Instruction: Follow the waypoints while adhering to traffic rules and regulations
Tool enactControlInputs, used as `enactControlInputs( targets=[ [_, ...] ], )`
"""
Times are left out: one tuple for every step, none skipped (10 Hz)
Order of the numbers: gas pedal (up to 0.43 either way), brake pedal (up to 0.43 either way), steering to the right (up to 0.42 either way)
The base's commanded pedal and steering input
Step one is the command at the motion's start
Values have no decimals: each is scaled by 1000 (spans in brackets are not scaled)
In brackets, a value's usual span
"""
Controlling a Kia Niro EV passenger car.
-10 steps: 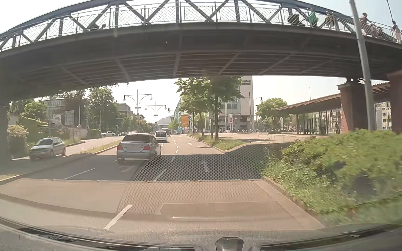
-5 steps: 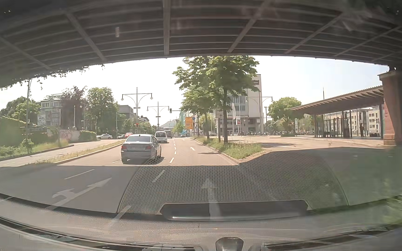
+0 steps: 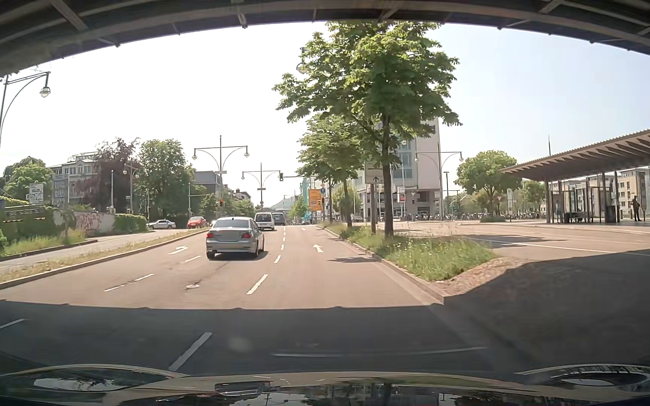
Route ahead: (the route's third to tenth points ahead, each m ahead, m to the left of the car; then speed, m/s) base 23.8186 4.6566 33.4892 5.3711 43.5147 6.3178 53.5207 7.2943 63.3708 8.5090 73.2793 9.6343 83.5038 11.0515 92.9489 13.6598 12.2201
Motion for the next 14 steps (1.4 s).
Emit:
enactControlInputs(
  targets=[
    [87, 0, -23],
    [87, 0, -24],
    [87, 0, -24],
    [98, 0, -24],
    [98, 0, -24],
    [98, 0, -24],
    [110, 0, -24],
    [110, 0, -24],
    [110, 0, -23],
    [110, 0, -23],
    [118, 0, -23],
    [118, 0, -23],
    [118, 0, -23],
    [118, 0, -21]
  ],
)
